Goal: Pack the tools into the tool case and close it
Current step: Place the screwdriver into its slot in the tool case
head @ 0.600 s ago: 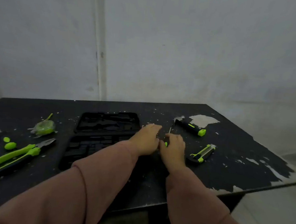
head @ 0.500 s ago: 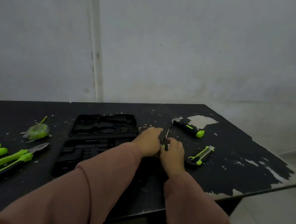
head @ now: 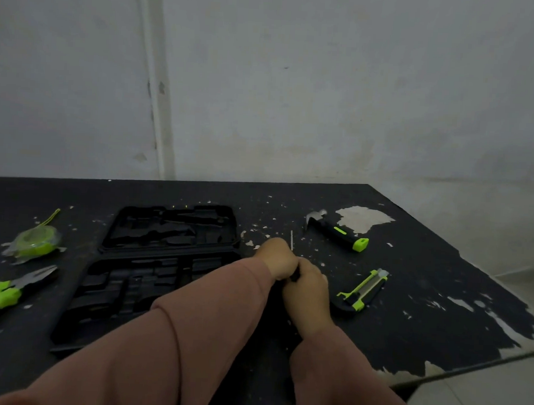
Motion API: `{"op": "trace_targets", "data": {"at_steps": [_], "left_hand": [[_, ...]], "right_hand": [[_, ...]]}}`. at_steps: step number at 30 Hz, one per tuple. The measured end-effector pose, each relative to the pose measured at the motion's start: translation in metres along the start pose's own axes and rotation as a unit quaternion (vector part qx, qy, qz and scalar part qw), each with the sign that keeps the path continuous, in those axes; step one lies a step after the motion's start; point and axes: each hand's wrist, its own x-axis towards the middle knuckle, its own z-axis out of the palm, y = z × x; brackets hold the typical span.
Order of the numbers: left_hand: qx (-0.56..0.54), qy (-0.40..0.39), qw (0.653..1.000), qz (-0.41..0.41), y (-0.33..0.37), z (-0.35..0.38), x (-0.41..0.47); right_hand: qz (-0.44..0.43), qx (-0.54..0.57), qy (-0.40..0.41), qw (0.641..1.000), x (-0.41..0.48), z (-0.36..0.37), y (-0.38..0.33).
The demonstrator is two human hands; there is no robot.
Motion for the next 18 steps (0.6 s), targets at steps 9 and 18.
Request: {"op": "trace_targets", "data": {"at_steps": [9,18], "left_hand": [[-0.353,0.002,0.935,0.032,-0.013,-0.053,-0.022],[-0.477,0.135,0.867,0.054,-0.089,-0.144,-0.048]], "right_hand": [[-0.117,0.11,0.028,0.987,-0.006,0.005,-0.02],[-0.206,0.076,-0.088,0.972,0.007,0.03,-0.076]]}}
